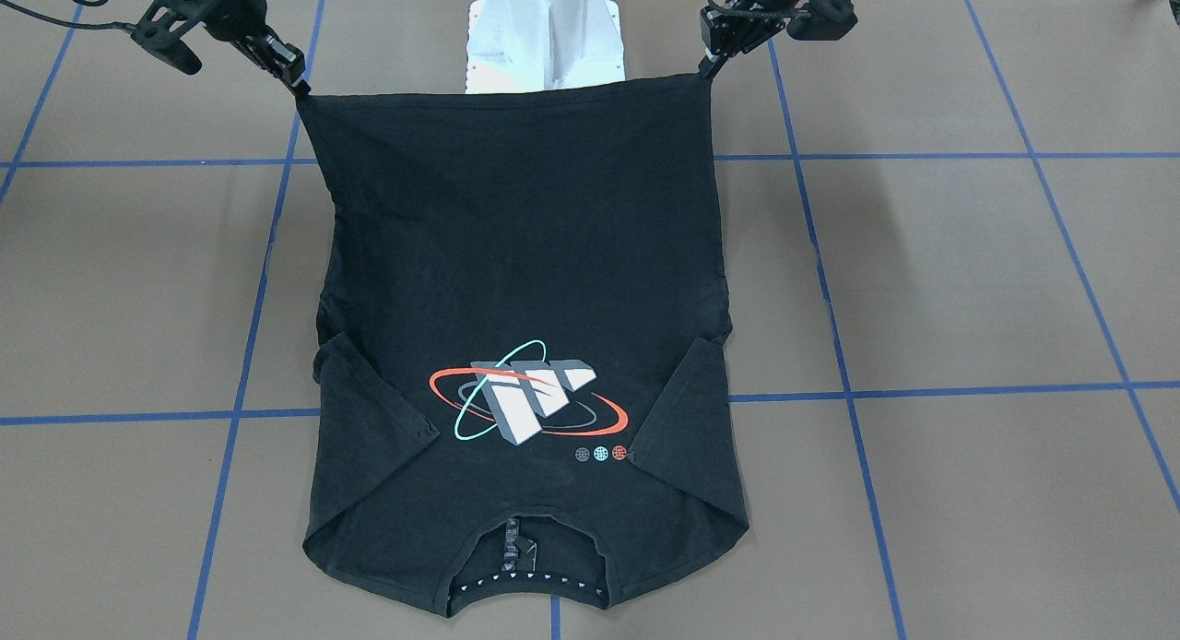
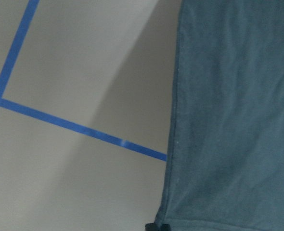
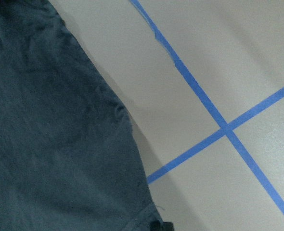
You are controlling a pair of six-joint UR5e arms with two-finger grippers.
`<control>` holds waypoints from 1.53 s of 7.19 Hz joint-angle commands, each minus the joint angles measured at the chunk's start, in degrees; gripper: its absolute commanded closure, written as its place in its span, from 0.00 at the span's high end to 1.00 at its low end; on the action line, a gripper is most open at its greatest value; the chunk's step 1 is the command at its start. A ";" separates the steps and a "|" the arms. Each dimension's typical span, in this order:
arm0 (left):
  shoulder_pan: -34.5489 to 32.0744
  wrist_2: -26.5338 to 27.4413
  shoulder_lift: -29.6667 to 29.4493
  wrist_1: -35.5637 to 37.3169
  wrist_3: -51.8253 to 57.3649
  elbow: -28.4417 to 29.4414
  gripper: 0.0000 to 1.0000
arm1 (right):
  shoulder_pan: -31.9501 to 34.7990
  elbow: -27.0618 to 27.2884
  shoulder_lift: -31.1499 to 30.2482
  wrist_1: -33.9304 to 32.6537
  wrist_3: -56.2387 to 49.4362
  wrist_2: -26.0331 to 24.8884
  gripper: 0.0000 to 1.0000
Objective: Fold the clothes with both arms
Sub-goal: 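Lift the hem with both grippers and carry it toward the collar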
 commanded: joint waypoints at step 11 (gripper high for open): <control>-24.45 -5.51 -24.49 -12.31 17.71 43.23 0.00 | 30.75 -49.76 51.98 -27.91 -28.64 8.63 0.00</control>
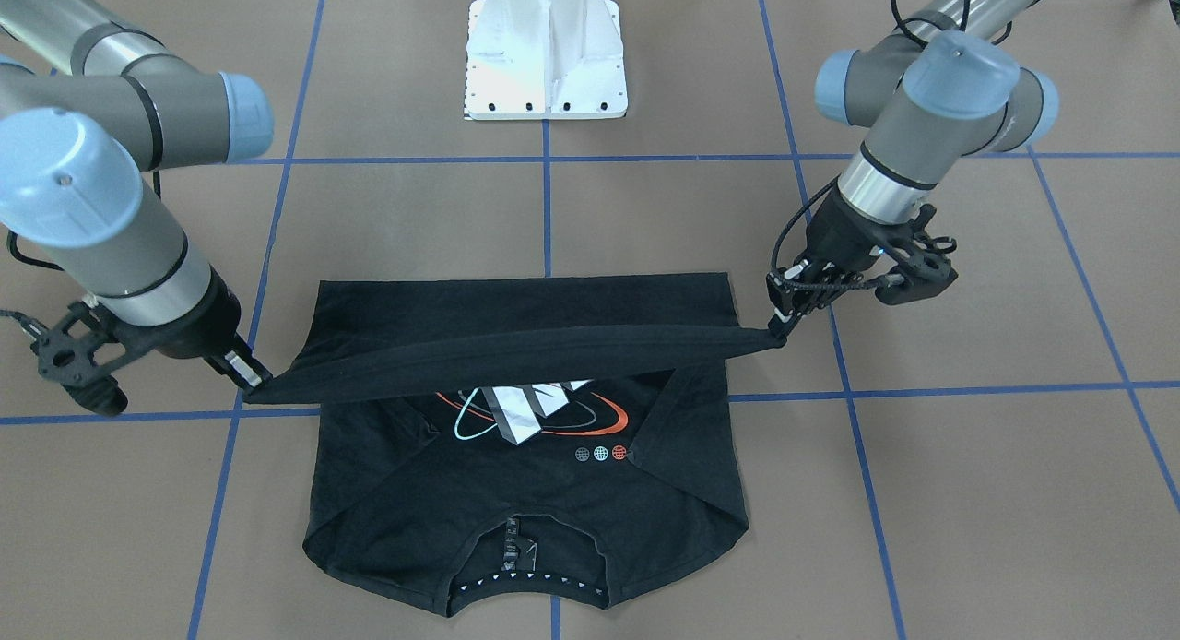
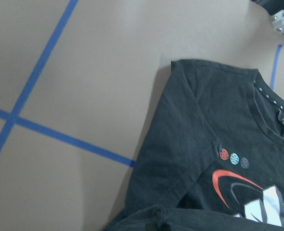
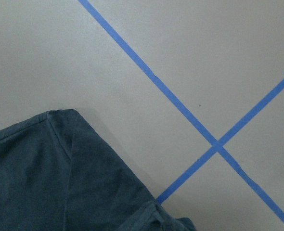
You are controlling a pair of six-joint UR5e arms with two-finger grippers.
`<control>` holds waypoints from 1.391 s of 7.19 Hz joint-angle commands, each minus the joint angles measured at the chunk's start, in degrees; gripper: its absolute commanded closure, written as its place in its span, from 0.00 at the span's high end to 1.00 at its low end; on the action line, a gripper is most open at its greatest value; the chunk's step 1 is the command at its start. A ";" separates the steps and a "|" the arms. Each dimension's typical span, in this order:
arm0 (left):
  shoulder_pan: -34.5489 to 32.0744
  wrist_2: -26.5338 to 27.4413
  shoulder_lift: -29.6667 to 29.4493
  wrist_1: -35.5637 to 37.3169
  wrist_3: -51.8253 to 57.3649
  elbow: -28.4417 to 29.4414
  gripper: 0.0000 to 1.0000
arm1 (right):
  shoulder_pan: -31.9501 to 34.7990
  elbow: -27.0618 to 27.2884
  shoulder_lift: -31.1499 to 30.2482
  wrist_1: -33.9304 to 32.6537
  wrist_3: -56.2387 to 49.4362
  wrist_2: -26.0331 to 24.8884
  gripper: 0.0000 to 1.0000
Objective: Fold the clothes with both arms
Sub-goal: 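Lower the hem near the collar and release with both grippers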
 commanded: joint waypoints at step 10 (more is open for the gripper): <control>-2.02 8.16 -12.98 -19.40 0.31 31.55 0.40 | -1.40 -24.88 9.29 16.22 -1.13 -9.02 0.71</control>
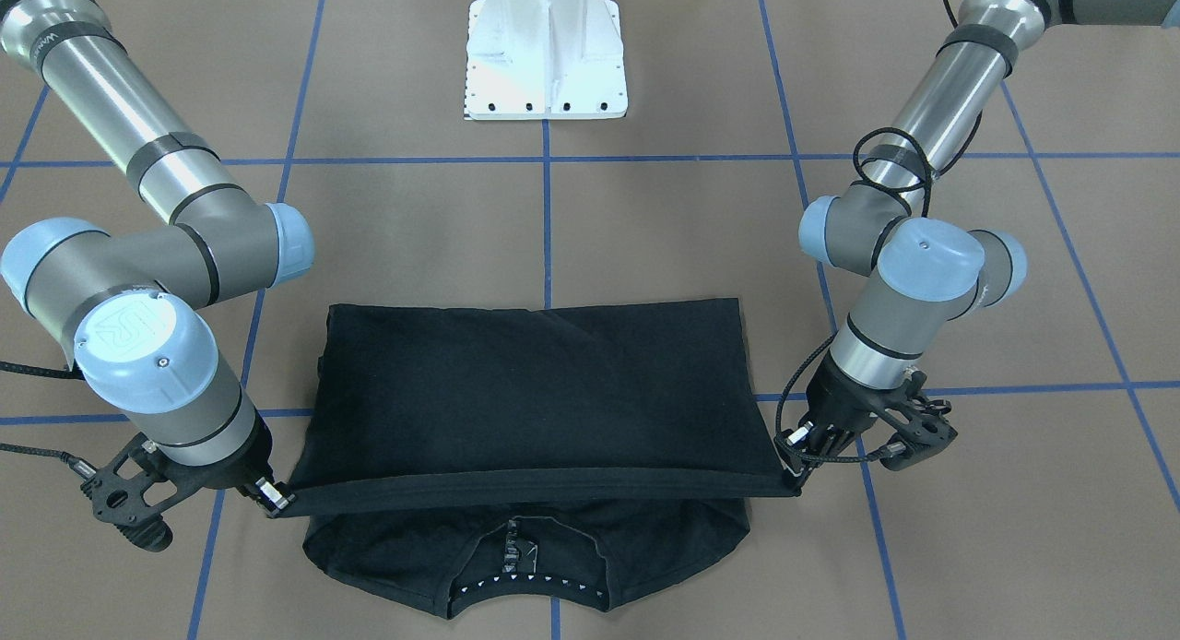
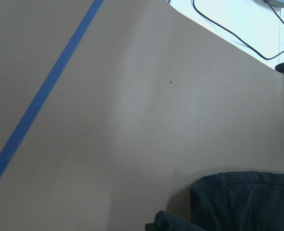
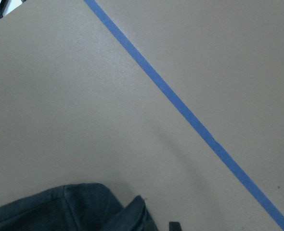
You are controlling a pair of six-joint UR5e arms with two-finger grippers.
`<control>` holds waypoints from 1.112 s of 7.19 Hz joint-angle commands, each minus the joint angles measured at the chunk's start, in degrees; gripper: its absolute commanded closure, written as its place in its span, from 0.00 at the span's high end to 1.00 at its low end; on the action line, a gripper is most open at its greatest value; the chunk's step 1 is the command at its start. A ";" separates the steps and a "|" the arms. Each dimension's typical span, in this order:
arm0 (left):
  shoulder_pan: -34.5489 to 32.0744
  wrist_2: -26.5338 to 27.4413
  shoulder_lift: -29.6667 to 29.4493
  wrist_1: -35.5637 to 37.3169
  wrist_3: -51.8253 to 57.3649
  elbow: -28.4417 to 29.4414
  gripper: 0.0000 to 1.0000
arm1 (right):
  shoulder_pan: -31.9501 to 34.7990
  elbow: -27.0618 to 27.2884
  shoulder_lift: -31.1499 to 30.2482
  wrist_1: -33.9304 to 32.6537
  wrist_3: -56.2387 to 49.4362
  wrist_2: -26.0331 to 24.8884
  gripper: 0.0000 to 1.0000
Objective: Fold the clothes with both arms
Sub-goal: 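Lower the hem near the collar and release with both grippers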
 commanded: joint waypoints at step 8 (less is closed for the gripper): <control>-0.77 0.37 -1.01 0.14 -0.35 -2.54 0.46 | -15.12 31.49 -22.86 0.84 23.38 -6.78 0.91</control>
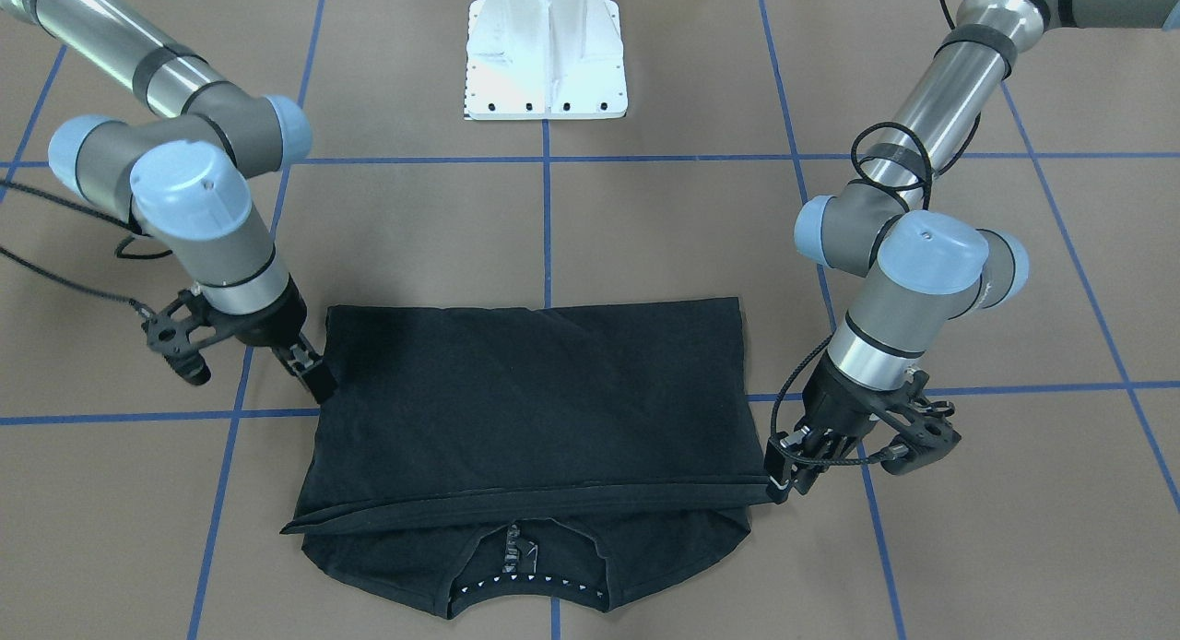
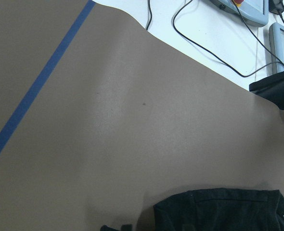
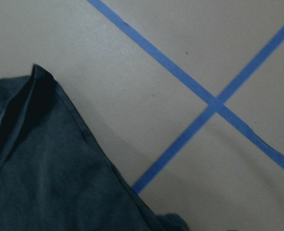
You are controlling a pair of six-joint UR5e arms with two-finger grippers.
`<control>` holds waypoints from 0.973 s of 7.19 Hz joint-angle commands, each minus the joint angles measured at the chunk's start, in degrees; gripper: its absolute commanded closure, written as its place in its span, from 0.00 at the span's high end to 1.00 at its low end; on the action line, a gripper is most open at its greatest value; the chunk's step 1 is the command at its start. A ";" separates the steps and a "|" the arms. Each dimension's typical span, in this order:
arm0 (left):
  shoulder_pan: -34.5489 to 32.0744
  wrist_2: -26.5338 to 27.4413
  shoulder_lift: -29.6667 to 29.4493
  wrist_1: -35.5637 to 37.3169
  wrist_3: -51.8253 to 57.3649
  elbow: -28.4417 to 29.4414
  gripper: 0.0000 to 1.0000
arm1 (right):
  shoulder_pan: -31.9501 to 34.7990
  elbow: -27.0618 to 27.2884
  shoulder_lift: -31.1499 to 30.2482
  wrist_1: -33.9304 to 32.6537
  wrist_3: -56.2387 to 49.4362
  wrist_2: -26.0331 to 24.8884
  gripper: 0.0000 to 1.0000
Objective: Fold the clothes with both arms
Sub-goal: 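Move the right gripper to the folded shirt's side edge nearest it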
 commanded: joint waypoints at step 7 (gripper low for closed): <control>0.01 0.31 0.98 0.45 0.31 -1.53 0.46 | -9.91 6.47 -7.67 4.75 4.02 -6.51 0.84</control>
